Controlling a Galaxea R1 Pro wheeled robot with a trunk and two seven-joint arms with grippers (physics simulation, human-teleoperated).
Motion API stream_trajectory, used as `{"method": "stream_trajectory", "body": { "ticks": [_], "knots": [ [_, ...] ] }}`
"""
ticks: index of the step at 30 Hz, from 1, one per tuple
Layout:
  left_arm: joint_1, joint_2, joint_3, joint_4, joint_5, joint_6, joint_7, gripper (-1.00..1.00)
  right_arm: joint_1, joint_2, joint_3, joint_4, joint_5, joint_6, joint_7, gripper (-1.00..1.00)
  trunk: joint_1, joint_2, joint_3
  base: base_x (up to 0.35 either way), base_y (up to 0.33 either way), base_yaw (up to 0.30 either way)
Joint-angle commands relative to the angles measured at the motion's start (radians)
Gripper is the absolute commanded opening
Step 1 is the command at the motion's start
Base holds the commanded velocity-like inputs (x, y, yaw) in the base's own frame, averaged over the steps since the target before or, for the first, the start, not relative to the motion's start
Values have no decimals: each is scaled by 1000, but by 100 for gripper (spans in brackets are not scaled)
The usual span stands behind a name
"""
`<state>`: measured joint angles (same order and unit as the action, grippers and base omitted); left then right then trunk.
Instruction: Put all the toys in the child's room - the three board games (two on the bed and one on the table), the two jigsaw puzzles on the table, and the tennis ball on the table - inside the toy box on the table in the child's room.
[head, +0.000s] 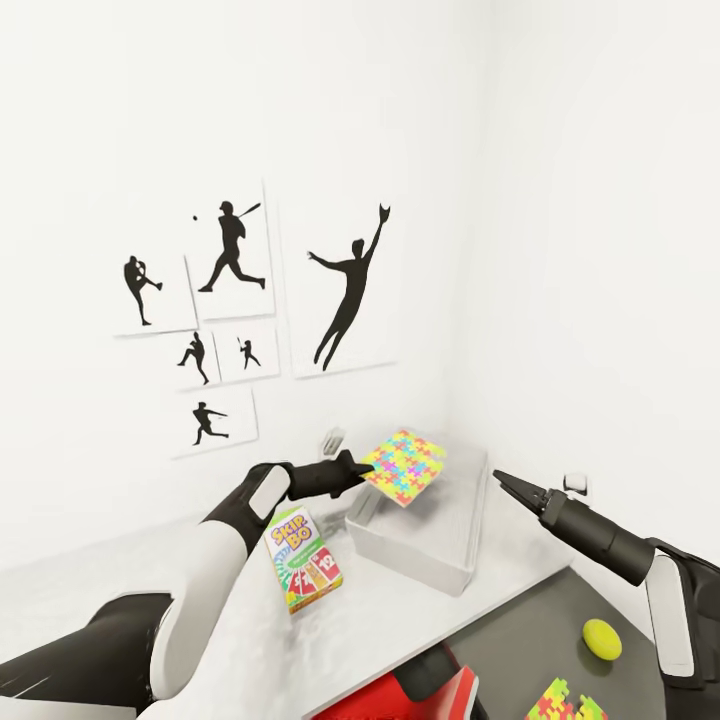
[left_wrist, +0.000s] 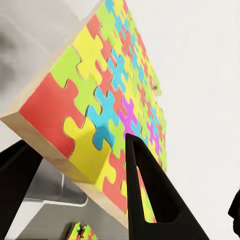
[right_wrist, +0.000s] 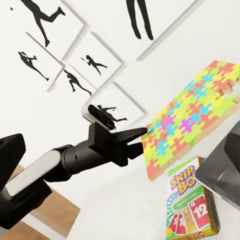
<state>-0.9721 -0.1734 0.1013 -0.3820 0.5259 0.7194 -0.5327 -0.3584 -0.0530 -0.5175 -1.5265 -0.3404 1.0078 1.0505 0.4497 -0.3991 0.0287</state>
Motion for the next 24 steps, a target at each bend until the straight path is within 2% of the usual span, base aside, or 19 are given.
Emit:
{"method": "stream_trajectory", "body": {
  "ticks": [1, 7, 9, 12, 13, 17, 21, 24],
  "knots": [
    [0, -1, 8, 4, 0, 4, -2, -100, -1, 0, -1, 0, 2, 4, 5, 100, 0, -1, -2, 0, 0, 0],
    [0, -1, 1, 15, -1, -9, 6, -100, -1, 7, -1, 0, 1, 3, 3, 100, 0, -1, -12, 0, 0, 0],
    [0, -1, 0, 16, -2, -11, 32, -100, 0, 9, 1, 0, 2, 3, 2, 100, 0, -1, -15, 0, 0, 0],
    [-1, -1, -1, 8, 4, -10, 139, -100, 0, 10, 2, 0, 3, 1, 1, 100, 0, -1, -20, 0, 0, 0],
    [-1, -1, -1, 4, 5, -10, 156, -100, 0, 10, 2, 0, 3, 2, 1, 100, 0, -1, -22, 0, 0, 0],
    [-2, -1, -2, -50, 10, -6, 229, -100, -1, 3, 1, 0, 2, 3, 0, 100, 0, -1, -28, 0, 0, 0],
    [-5, -1, -2, -106, 13, 16, 243, -100, -1, 0, 1, 1, 3, 2, 0, 100, 0, -1, -35, 0, 0, 0],
    [-8, -1, -1, -161, 15, 67, 246, -100, -1, 0, 3, 1, 4, 3, -1, 100, 0, -1, -40, 0, 0, 0]
  ]
}}
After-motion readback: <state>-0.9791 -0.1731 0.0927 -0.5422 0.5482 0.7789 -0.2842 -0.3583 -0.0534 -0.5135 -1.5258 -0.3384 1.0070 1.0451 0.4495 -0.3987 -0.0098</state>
